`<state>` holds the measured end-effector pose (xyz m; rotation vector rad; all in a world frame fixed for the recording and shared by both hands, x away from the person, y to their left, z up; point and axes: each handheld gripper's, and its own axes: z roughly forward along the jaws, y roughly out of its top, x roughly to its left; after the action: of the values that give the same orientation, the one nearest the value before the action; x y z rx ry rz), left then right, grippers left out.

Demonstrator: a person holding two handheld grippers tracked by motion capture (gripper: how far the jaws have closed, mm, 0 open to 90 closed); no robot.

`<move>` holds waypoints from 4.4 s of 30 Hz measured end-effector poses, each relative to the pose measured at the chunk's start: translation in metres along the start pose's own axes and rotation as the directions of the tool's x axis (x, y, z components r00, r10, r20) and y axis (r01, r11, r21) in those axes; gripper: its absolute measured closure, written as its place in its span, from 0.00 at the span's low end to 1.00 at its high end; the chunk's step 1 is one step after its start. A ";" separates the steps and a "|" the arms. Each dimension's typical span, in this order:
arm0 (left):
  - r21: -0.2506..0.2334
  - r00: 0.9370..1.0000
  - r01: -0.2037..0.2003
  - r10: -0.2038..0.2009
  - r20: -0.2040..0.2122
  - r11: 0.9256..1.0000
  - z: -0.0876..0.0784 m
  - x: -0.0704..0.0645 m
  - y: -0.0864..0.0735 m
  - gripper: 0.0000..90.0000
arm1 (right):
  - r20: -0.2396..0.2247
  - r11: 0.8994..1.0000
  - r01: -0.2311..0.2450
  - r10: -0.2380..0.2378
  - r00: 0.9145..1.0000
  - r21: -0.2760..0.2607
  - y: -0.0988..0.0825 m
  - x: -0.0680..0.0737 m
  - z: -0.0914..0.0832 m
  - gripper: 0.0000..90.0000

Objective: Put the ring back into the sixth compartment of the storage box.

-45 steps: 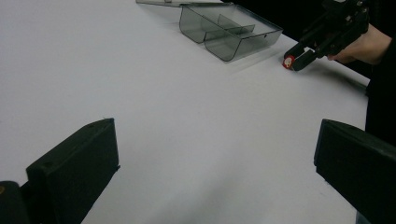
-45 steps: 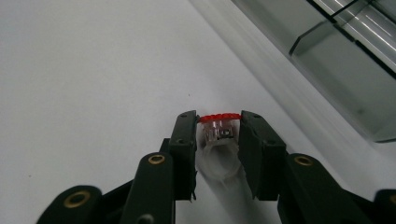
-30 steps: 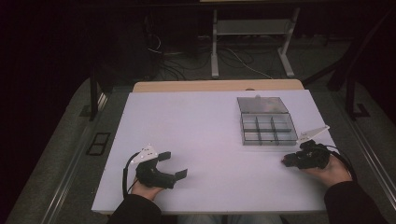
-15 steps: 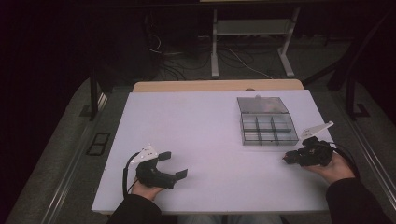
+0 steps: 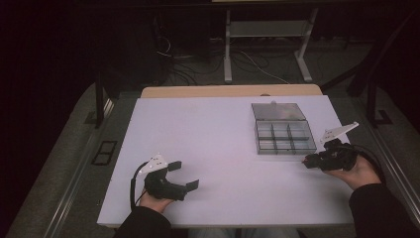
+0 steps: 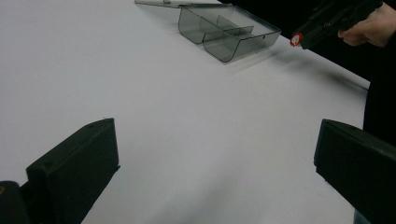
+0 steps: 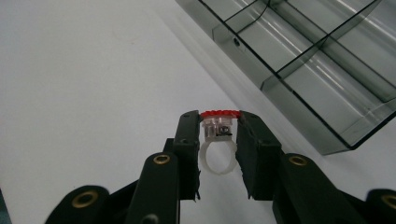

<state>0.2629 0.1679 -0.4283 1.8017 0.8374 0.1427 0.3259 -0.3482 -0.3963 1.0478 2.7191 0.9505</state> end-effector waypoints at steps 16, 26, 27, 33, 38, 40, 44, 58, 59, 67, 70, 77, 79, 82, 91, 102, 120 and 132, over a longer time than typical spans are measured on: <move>0.000 1.000 -0.001 0.001 -0.001 1.000 0.000 0.000 0.000 0.00 | 0.018 1.000 0.015 -0.015 1.000 -0.002 0.013 -0.005 -0.011 0.78; 0.000 1.000 0.000 0.000 -0.001 1.000 0.000 0.000 0.000 0.00 | 0.031 1.000 0.013 -0.013 0.999 -0.004 0.027 -0.013 -0.016 0.78; -0.002 1.000 0.000 0.000 -0.001 1.000 0.000 0.000 0.000 0.00 | 0.032 1.000 0.013 -0.012 0.999 -0.005 0.028 -0.014 -0.016 0.78; 0.000 1.000 -0.001 0.001 -0.001 1.000 0.000 0.000 0.000 0.00 | 0.036 1.000 0.005 -0.005 0.999 -0.005 0.035 -0.019 -0.016 0.78; 0.001 1.000 0.000 0.000 -0.001 1.000 0.000 0.000 0.000 0.00 | 0.040 1.000 -0.003 0.003 0.999 0.000 0.040 -0.024 -0.016 0.78; 0.000 1.000 0.000 0.000 0.000 1.000 0.000 0.000 0.000 0.00 | 0.044 1.000 -0.011 0.011 0.999 -0.004 0.042 -0.026 -0.017 0.78; 0.000 1.000 -0.002 0.002 0.001 1.000 0.000 0.000 0.000 0.00 | 0.048 1.000 -0.019 0.019 0.999 -0.006 0.046 -0.031 -0.018 0.78; 0.002 1.000 -0.003 0.003 0.003 1.000 0.001 0.000 0.000 0.00 | 0.056 0.997 -0.071 0.074 0.996 -0.043 0.061 -0.049 -0.017 0.78; 0.002 1.000 -0.002 0.002 0.003 1.000 0.000 -0.001 0.000 0.00 | 0.054 0.996 -0.079 0.082 0.995 -0.052 0.062 -0.051 -0.017 0.78; 0.002 1.000 -0.003 0.003 0.003 1.000 0.000 0.000 0.000 0.00 | 0.069 0.989 -0.121 0.127 0.990 -0.081 0.064 -0.062 -0.013 0.78; 0.003 1.000 -0.004 0.004 0.004 1.000 0.000 0.000 0.000 0.00 | 0.077 0.987 -0.135 0.141 0.987 -0.087 0.065 -0.065 -0.010 0.78; 0.000 1.000 -0.002 0.002 0.001 1.000 -0.001 0.000 0.000 0.00 | 0.067 0.980 -0.166 0.174 0.982 -0.109 0.067 -0.076 0.002 0.78; -0.002 1.000 -0.001 0.001 0.001 1.000 -0.001 0.000 0.000 0.00 | 0.057 0.978 -0.176 0.183 0.981 -0.115 0.067 -0.079 0.005 0.78; 0.001 1.000 -0.003 0.003 0.002 1.000 -0.001 0.000 0.000 0.00 | 0.053 0.973 -0.192 0.199 0.978 -0.126 0.067 -0.083 0.010 0.78; 0.004 1.000 -0.008 0.008 0.002 1.000 0.000 0.000 0.001 0.00 | 0.062 0.972 -0.210 0.218 0.974 -0.109 0.064 -0.090 0.024 0.77; 0.005 1.000 -0.008 0.008 0.004 1.000 0.000 0.000 0.001 0.00 | 0.086 0.973 -0.214 0.221 0.971 -0.092 0.065 -0.092 0.038 0.77; 0.016 1.000 -0.011 0.011 0.005 1.000 0.002 -0.001 0.000 0.00 | 0.126 0.966 -0.253 0.257 0.958 -0.044 0.059 -0.101 0.060 0.76; 0.018 1.000 -0.013 0.013 0.005 1.000 0.002 -0.001 0.000 0.00 | 0.146 0.969 -0.242 0.246 0.958 -0.045 0.061 -0.096 0.054 0.72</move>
<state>0.2632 0.1657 -0.4287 1.8235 0.8259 0.1393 0.4498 -0.3452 -0.4188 1.4143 2.4886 0.8942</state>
